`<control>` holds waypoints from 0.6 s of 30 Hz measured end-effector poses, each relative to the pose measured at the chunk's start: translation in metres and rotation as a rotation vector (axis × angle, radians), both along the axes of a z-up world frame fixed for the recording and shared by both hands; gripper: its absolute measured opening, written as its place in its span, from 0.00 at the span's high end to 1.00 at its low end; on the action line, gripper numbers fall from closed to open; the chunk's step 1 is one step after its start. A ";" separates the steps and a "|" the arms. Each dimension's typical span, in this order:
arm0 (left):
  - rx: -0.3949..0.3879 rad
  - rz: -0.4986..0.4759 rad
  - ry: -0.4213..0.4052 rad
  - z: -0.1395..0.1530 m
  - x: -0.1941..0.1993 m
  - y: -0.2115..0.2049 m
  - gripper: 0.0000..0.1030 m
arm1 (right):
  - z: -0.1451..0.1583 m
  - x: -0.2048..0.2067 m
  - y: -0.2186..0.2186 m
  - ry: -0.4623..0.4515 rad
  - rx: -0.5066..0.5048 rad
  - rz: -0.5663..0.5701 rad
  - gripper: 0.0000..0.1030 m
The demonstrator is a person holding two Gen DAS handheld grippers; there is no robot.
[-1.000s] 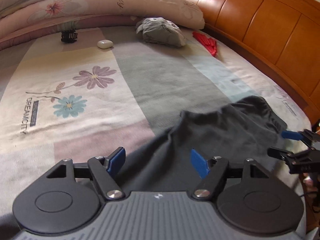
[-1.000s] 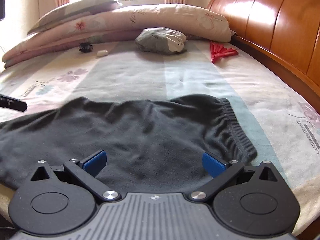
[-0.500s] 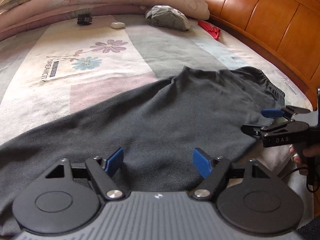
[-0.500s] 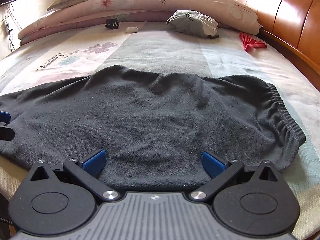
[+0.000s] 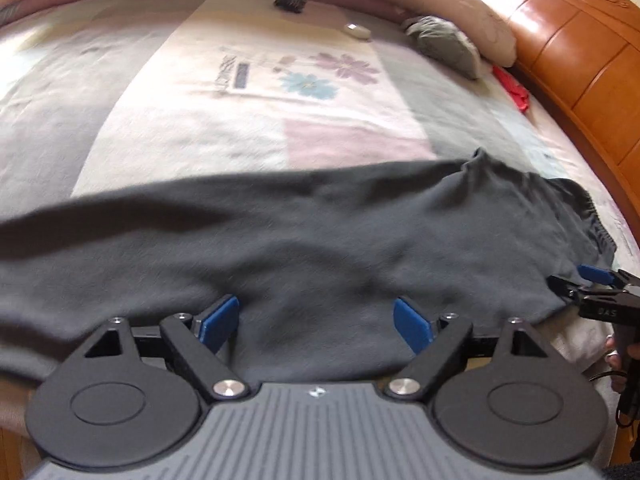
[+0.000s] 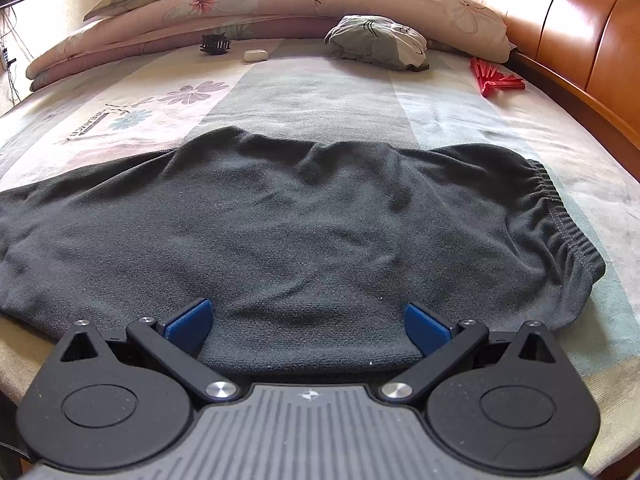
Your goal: Fold clothes
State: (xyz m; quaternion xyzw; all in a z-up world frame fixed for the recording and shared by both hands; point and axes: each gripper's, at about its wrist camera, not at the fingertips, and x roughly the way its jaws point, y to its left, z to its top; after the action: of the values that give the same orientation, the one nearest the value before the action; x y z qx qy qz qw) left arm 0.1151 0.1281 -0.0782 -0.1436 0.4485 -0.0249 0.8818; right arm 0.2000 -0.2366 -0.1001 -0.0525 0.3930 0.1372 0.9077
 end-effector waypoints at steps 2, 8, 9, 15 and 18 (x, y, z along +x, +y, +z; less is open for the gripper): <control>-0.051 0.004 0.023 -0.002 -0.009 0.009 0.15 | 0.000 0.000 0.001 0.003 -0.004 -0.007 0.00; 0.014 0.099 -0.035 0.006 -0.018 0.041 0.14 | 0.002 0.001 0.004 0.016 -0.015 -0.022 0.00; 0.009 0.116 -0.019 0.002 -0.017 0.048 0.14 | 0.002 0.001 0.004 0.018 -0.017 -0.024 0.00; -0.057 0.109 0.002 -0.007 -0.038 0.059 0.11 | 0.003 0.001 0.007 0.027 -0.029 -0.043 0.00; -0.049 0.100 0.003 0.002 -0.042 0.063 0.11 | 0.003 0.002 0.007 0.034 -0.029 -0.046 0.00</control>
State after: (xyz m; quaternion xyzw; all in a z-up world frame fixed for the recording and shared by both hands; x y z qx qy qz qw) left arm 0.0726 0.1910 -0.0764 -0.1874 0.4411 0.0086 0.8776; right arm 0.2020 -0.2292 -0.0968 -0.0545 0.4114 0.1116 0.9029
